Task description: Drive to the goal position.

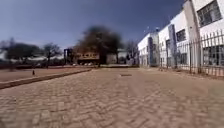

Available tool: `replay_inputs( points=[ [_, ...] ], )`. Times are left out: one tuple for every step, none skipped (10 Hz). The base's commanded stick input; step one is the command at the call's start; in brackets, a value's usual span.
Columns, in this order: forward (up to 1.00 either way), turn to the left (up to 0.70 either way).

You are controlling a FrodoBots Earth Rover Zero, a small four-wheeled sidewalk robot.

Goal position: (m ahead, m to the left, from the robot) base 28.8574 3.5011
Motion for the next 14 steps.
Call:
replay_inputs(
  points=[
    [1.0,0.0],
    [1.0,0.0],
    [1.0,0.0],
    [1.0,0.0],
    [1.0,0.0],
    [1.0,0.0],
    [1.0,0.0],
    [1.0,0.0],
    [1.0,0.0],
    [1.0,0.0],
    [1.0,0.0],
    [1.0,0.0],
    [1.0,0.0],
    [1.0,0.0]
  ],
)
